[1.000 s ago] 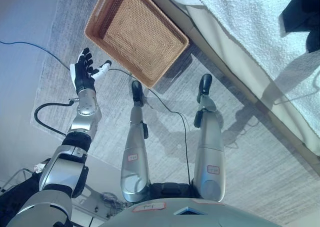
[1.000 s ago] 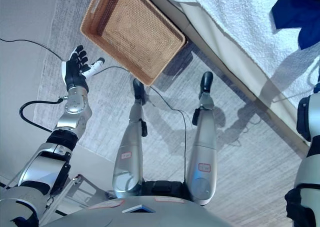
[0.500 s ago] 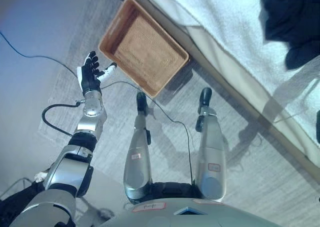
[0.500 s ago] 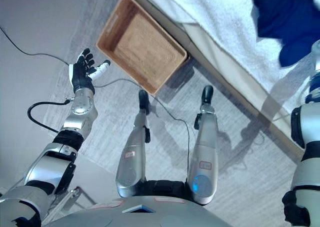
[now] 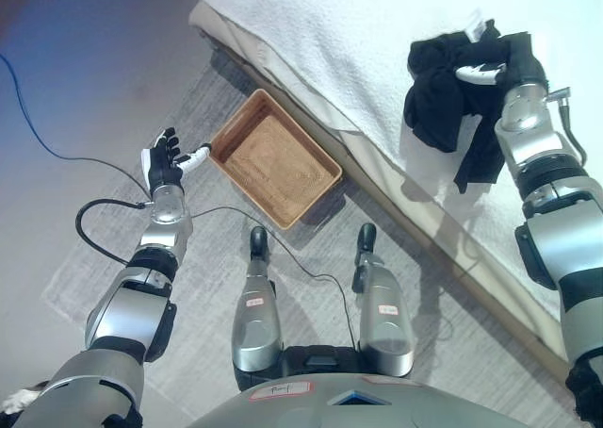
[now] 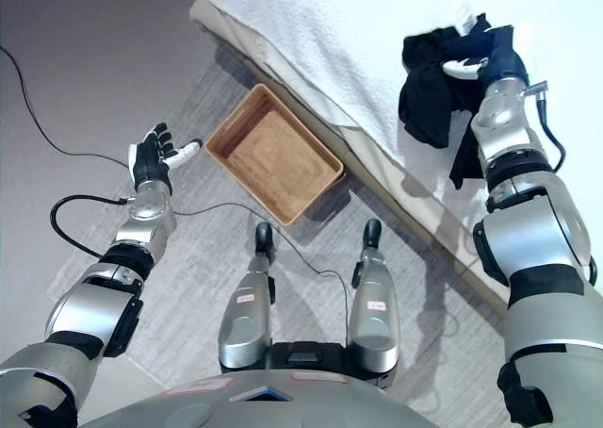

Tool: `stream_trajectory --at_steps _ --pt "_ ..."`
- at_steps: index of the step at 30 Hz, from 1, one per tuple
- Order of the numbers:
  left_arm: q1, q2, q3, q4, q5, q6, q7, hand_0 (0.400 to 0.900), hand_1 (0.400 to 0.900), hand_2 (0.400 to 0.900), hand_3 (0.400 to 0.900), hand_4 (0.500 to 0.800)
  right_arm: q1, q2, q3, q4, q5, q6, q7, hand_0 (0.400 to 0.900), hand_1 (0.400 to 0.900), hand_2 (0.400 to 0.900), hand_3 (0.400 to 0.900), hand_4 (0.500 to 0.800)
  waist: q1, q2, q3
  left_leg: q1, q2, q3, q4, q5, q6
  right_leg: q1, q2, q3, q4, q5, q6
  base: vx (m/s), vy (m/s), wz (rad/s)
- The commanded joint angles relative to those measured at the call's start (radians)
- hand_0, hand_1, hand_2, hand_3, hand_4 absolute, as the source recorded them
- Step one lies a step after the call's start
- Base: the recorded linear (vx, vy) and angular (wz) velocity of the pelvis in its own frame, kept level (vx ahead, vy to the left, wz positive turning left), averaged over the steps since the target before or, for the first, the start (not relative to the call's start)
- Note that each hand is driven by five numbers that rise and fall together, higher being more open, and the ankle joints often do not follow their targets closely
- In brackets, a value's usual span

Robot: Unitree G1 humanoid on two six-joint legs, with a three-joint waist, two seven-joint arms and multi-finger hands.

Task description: Put the clothes on the bed into the basket.

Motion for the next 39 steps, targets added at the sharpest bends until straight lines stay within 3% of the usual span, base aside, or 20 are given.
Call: stream_trajectory --at_steps 1,5,11,22,31,39 --pt "0.026 0.082 -0.038 -0.011 0.037 -0.045 0.011 0.900 0.900 0.900 0.900 0.800 0.000 0.067 0.029 0.010 -0.037 -0.051 -0.017 0.400 0.400 0.400 0.400 0.500 0.049 -0.093 -0.156 0.058 0.032 -0.004 0.059 -0.127 -0.036 -0.002 -0.111 0.017 -0.035 0.097 0.090 0.01 0.007 0.24" --pt "0.059 0.117 -0.034 -0.063 0.058 -0.047 0.002 0.900 0.900 0.900 0.900 0.800 -0.011 0.137 0.031 0.004 -0.050 -0.051 -0.010 0.400 0.400 0.400 0.400 0.500 0.103 -0.099 -0.168 0.032 0.021 -0.042 0.052 -0.111 -0.034 0.022 -0.120 -0.021 -0.061 0.111 0.095 -0.02 0.022 0.35" --pt "0.077 0.161 -0.012 -0.071 0.053 -0.054 -0.006 0.900 0.900 0.900 0.900 0.800 -0.088 0.240 0.086 0.018 -0.105 -0.041 0.009 0.400 0.400 0.400 0.400 0.500 0.157 -0.111 -0.169 0.010 0.016 -0.072 0.036 -0.094 -0.036 0.038 -0.121 -0.052 -0.082 0.119 0.097 -0.02 0.005 0.18" --pt "0.104 0.153 -0.025 -0.136 0.041 -0.066 -0.014 0.900 0.900 0.900 0.900 0.800 -0.213 0.341 0.122 0.021 -0.134 -0.036 0.016 0.400 0.400 0.400 0.400 0.500 0.241 -0.127 -0.151 -0.044 0.013 -0.131 0.041 -0.076 -0.040 0.064 -0.126 -0.106 -0.101 0.123 0.103 0.00 -0.010 0.19" --pt "0.108 0.168 -0.032 -0.199 0.035 -0.066 -0.015 0.900 0.900 0.900 0.900 0.800 -0.263 0.319 0.106 0.069 -0.117 -0.016 0.002 0.400 0.400 0.400 0.400 0.500 0.272 -0.125 -0.137 -0.090 0.000 -0.171 0.051 -0.064 -0.041 0.072 -0.134 -0.137 -0.105 0.121 0.102 0.03 0.003 0.18" --pt "0.132 0.165 -0.011 -0.234 0.028 -0.070 -0.006 0.900 0.900 0.900 0.900 0.800 -0.272 0.282 0.079 0.087 -0.102 -0.008 -0.006 0.400 0.400 0.400 0.400 0.500 0.275 -0.111 -0.124 -0.105 -0.011 -0.175 0.062 -0.065 -0.037 0.066 -0.140 -0.136 -0.104 0.118 0.102 0.00 0.004 0.02"
